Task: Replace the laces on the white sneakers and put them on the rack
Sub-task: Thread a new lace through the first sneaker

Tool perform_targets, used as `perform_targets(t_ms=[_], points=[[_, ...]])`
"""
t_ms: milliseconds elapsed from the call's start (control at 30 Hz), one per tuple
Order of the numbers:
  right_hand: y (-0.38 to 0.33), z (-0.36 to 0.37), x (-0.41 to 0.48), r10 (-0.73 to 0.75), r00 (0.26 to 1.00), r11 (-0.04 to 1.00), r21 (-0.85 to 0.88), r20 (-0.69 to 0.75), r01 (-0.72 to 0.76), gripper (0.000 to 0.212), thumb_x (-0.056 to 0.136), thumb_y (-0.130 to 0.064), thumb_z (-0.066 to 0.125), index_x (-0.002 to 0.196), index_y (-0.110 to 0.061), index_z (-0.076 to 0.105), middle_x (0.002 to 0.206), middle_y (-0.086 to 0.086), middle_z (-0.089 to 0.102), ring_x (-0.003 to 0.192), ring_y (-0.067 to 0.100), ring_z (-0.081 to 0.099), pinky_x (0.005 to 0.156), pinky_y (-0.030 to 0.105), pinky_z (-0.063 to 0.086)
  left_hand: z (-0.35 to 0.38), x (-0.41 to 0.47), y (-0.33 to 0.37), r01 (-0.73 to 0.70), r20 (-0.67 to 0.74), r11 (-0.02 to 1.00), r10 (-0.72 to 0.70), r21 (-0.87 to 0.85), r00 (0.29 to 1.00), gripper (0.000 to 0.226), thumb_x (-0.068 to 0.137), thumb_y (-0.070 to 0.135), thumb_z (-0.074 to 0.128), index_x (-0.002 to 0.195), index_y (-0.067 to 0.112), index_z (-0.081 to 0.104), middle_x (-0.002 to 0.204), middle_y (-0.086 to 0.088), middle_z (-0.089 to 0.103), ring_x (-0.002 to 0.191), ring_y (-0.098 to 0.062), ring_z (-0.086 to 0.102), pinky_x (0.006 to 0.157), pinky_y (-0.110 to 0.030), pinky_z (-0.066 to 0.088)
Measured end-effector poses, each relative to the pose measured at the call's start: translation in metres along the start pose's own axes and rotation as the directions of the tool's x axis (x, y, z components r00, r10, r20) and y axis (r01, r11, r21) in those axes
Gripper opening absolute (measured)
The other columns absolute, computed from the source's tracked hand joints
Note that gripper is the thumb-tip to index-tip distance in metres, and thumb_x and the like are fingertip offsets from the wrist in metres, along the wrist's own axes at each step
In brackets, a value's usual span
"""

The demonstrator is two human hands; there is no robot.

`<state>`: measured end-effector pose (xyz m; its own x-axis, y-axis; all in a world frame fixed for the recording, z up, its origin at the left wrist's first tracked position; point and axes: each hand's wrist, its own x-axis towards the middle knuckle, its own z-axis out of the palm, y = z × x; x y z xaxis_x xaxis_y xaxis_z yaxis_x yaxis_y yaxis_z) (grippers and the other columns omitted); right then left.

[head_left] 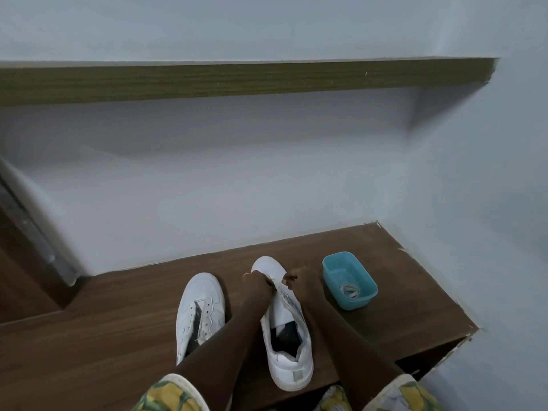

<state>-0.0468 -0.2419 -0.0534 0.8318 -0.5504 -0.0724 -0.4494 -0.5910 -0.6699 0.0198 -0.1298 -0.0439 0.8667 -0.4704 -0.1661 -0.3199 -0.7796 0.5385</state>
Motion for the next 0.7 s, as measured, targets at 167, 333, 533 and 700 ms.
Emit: perform_targets(t_ms=[167,333,533,700], points=[[-0.002,0.003,0.003,-0.019,1.0,0.999,-0.042,-0.006,0.019,0.028,0.087,-0.005,0.049,0.1,-0.007,0.074,0.098,0.011,0.072,0.091,0.025,0.065,0.074,0.029,0.047,0.005,-0.002,0.004,0.001,-0.025,1.0,-0.001,0.009,1.0,0.035,0.092,0.009,0.044,0.106,0.023,0.072,0.108,-0.005,0.064,0.112,-0.019,0.051,0.082,-0.027,0.049],[-0.003,0.002,0.008,-0.058,0.997,0.991,-0.118,0.056,0.064,0.031,0.083,0.003,0.046,0.101,0.001,0.071,0.104,0.018,0.068,0.096,0.032,0.062,0.082,0.036,0.049,0.006,-0.005,0.004,0.058,-0.056,0.998,-0.059,-0.032,0.997,0.035,0.091,0.009,0.045,0.11,0.025,0.07,0.116,-0.007,0.057,0.106,-0.018,0.056,0.079,-0.027,0.049],[-0.009,0.005,0.014,-0.108,0.991,0.956,-0.264,0.077,0.125,0.026,0.087,-0.002,0.046,0.098,-0.001,0.07,0.098,0.016,0.066,0.093,0.03,0.062,0.071,0.031,0.042,0.008,-0.006,0.007,0.11,-0.093,0.989,-0.119,-0.094,0.989,0.033,0.09,0.012,0.048,0.107,0.03,0.07,0.124,-0.006,0.05,0.104,-0.017,0.058,0.073,-0.024,0.042],[-0.014,0.01,0.017,-0.101,0.992,0.962,-0.248,0.079,0.118,0.026,0.089,-0.007,0.048,0.101,-0.003,0.07,0.104,0.013,0.068,0.096,0.027,0.061,0.077,0.029,0.043,0.01,-0.005,0.004,0.115,-0.097,0.992,-0.12,-0.049,0.988,0.036,0.09,0.009,0.044,0.108,0.028,0.069,0.121,-0.005,0.05,0.104,-0.019,0.057,0.072,-0.026,0.043]])
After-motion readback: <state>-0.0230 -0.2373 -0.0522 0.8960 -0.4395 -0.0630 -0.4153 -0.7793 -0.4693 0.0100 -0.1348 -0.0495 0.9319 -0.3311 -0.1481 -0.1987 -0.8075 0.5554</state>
